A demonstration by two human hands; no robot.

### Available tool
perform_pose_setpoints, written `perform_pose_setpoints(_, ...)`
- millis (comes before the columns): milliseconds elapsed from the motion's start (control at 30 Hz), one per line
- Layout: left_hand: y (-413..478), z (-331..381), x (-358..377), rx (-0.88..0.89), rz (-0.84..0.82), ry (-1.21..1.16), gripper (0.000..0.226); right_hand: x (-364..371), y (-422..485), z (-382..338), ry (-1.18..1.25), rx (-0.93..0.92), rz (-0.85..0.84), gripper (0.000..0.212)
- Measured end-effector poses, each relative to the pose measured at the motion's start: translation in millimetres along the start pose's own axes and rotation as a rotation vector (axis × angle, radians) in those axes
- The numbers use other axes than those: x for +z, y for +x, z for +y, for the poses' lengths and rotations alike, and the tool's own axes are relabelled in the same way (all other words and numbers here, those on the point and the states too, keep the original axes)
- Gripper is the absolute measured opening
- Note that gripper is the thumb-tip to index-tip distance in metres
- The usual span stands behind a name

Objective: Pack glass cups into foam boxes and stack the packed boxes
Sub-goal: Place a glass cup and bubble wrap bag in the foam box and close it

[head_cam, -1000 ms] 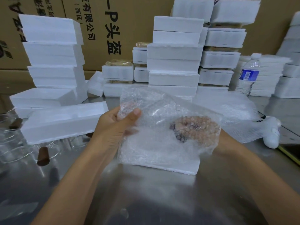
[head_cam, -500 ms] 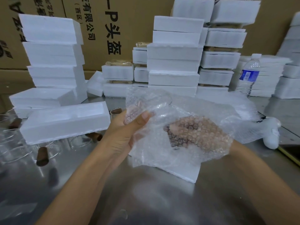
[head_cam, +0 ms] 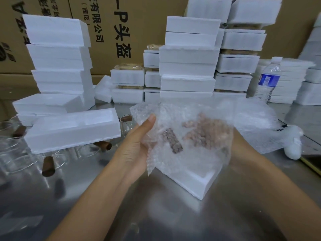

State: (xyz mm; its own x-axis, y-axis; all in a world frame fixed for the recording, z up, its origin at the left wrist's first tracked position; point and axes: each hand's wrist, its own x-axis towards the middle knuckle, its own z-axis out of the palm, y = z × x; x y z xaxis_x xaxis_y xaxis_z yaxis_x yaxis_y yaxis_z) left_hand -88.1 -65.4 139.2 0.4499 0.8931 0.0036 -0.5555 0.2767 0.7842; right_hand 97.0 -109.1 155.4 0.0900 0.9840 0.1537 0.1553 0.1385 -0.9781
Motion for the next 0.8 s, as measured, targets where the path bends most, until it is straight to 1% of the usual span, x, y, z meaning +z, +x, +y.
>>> perform_pose_setpoints(67,1,3,-2,0.006,0.007,-0.101,0.054,1,3,-4,0.207,-0.090,0.191,0.042)
perform_pose_setpoints(133,2,5,-4,0.018,0.012,-0.213,0.055,1,4,-1,0.300,-0.188,0.405,0.047)
perform_pose_setpoints(167,3,5,-4,0.028,0.018,-0.258,0.056,3,3,2,0.329,-0.213,0.461,0.049)
perform_pose_setpoints(200,3,4,-5,0.041,0.023,-0.292,0.056,6,5,7,0.330,-0.217,0.487,0.055)
perform_pose_setpoints(233,4,4,-6,0.058,0.025,-0.313,0.054,10,6,12,0.306,-0.200,0.475,0.065)
perform_pose_setpoints(300,5,4,-7,0.096,0.021,-0.333,0.051,19,8,17,0.221,-0.155,0.360,0.083)
perform_pose_setpoints(333,6,3,-8,0.108,0.017,-0.342,0.051,21,8,17,0.159,-0.149,0.285,0.088)
perform_pose_setpoints(367,7,3,-8,0.114,0.010,-0.350,0.052,22,7,18,0.081,-0.168,0.207,0.088)
perform_pose_setpoints(400,7,2,-8,0.118,-0.002,-0.352,0.054,23,6,20,0.007,-0.201,0.133,0.078)
perform_pose_setpoints(467,8,0,-8,0.125,-0.038,-0.334,0.057,24,3,21,-0.089,-0.265,0.059,0.043)
perform_pose_setpoints(500,8,-2,-7,0.127,-0.063,-0.330,0.060,25,2,21,-0.093,-0.293,0.064,0.027)
perform_pose_setpoints(567,9,-3,-6,0.127,-0.109,-0.337,0.078,25,1,19,-0.042,-0.333,0.112,0.011)
perform_pose_setpoints(633,10,-5,-5,0.138,-0.110,-0.336,0.096,22,1,14,0.024,-0.360,0.158,0.004)
perform_pose_setpoints(667,11,-5,-6,0.152,-0.107,-0.337,0.095,20,1,12,0.055,-0.371,0.182,0.004)
perform_pose_setpoints(767,13,-6,-5,0.180,-0.111,-0.287,0.072,11,2,6,0.095,-0.385,0.264,0.012)
perform_pose_setpoints(800,13,-7,-4,0.181,-0.106,-0.258,0.074,9,2,5,0.096,-0.384,0.287,0.016)
